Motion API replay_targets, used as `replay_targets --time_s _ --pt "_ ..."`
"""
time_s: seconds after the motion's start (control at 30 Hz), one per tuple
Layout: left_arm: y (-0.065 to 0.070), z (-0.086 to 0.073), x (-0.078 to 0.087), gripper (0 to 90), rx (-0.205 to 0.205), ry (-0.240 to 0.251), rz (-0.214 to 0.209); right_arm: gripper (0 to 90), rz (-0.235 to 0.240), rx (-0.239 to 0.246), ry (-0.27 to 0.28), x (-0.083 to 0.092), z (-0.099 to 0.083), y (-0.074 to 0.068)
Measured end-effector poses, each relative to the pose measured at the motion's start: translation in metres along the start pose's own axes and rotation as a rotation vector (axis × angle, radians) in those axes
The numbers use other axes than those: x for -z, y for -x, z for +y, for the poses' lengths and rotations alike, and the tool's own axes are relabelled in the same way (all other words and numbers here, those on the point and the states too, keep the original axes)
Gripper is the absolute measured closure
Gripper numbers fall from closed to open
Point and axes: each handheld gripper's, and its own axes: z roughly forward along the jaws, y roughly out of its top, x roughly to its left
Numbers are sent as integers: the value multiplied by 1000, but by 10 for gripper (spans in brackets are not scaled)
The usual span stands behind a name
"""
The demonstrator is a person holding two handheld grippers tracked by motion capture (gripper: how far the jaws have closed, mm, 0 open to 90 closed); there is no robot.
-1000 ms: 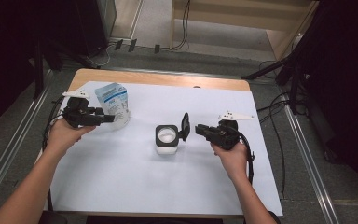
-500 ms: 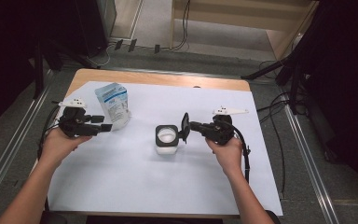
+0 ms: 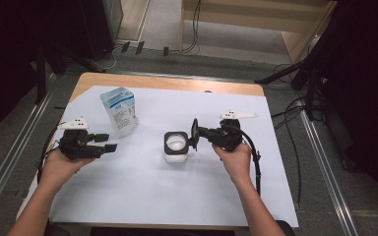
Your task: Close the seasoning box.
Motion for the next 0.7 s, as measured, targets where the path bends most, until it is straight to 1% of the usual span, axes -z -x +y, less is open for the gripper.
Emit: replay_targets --time_s 0.1,0.13,0.17,0.23,0.27,0.4,0.53,0.57,0.63,0.7 --pt "3 -2 -2 409 -4 -14 -6 900 -2 2 6 1 0 -1" --pt "4 -2 -2 410 -9 -20 -14 900 -2 -2 7 1 0 -1" --pt "5 -2 -2 410 -11 -10 -12 900 0 1 10 1 0 -2" --pt "6 -3 -2 409 -7 -9 -17 900 3 3 15 1 0 -2" --pt "6 -3 -2 408 -14 -12 -13 900 2 6 16 1 0 -2" --pt "5 -4 -3 407 -1 -3 -20 895 0 5 13 1 -1 -4" --pt "3 -5 -3 407 -1 -12 -25 884 5 6 17 -1 -1 -6" --pt "3 -5 -3 407 2 -8 -19 881 6 7 17 -1 -1 -6" --pt "2 -5 -2 407 10 -2 -24 878 5 5 17 -2 -1 -6" --pt "1 -5 -2 407 8 -1 -14 878 4 10 20 -3 -1 -6"
